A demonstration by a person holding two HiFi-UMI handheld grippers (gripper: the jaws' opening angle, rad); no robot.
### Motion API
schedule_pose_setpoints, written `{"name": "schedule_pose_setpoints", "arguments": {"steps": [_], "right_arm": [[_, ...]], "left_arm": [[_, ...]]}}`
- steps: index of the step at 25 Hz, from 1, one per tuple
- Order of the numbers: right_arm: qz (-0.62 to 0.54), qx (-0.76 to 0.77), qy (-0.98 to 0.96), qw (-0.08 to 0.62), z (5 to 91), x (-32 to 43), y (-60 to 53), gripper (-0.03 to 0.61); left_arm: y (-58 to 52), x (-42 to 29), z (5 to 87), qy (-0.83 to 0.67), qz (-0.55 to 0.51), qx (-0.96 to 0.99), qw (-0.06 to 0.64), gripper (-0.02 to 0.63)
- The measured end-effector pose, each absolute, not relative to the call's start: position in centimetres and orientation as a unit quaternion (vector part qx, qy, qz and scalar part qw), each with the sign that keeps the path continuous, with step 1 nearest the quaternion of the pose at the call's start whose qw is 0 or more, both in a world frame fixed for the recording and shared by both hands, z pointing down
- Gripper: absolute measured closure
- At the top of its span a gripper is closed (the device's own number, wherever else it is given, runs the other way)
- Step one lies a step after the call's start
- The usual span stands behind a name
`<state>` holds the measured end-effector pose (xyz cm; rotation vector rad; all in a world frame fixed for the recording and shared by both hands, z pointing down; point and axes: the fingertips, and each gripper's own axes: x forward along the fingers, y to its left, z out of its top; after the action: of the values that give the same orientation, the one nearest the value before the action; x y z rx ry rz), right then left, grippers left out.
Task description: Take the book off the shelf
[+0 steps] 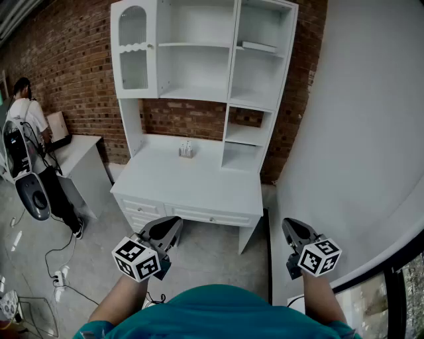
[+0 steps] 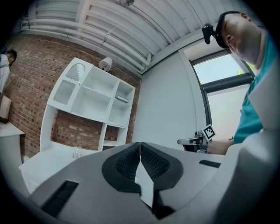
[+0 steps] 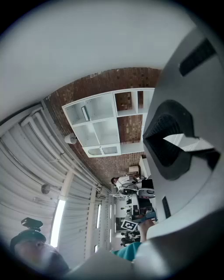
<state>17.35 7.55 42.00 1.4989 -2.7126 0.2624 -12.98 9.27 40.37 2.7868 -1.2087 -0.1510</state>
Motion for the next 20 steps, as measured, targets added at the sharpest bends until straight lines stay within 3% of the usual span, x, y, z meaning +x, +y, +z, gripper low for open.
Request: {"name": "schedule_pose_setpoints", "arguments": {"steps": [20], "right_arm": [[0.085,0.484,-0.871,0.014,41.6,19.6,7.4,0.558]], "left_arm": [[9.5,-10.3,40.2,-0.395,-0.044,0.916,0.049,0.595]]}}
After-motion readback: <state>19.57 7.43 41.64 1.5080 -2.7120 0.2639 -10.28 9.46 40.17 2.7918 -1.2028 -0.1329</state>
